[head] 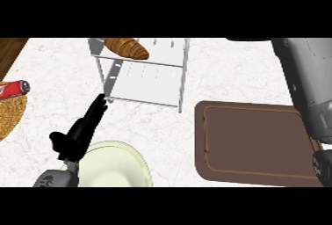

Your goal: Pick the croissant from the tray and place it in the tiered basket

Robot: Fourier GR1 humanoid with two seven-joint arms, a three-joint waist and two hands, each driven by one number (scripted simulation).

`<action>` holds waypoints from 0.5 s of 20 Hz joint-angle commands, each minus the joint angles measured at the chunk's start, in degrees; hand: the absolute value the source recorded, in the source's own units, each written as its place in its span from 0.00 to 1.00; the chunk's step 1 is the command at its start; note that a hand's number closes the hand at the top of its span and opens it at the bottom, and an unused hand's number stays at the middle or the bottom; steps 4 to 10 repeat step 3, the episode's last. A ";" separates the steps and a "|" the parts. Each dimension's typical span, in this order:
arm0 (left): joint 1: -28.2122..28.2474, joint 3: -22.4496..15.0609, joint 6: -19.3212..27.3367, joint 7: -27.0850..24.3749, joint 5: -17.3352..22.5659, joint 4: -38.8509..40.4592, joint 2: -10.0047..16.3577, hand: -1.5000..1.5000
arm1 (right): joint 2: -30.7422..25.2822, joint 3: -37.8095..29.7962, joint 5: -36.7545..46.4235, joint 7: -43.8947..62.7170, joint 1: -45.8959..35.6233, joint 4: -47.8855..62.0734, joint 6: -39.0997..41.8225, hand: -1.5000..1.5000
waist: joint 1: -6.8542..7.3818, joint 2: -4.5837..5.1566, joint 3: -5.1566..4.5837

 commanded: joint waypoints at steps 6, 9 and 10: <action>2.96 -0.59 0.30 1.66 0.02 -3.97 -0.11 0.50 | -10.42 -1.56 -5.24 0.69 13.83 -12.85 15.02 0.00 | -0.85 -0.36 0.02; 2.96 -0.59 0.30 1.66 0.02 -3.97 -0.11 0.50 | -10.42 -1.56 -5.24 0.69 13.83 -12.85 15.02 0.00 | -0.85 -0.36 0.02; 2.96 -0.59 0.30 1.66 0.02 -3.97 -0.11 0.50 | -10.42 -1.56 -5.24 0.69 13.83 -12.85 15.02 0.00 | -0.85 -0.36 0.02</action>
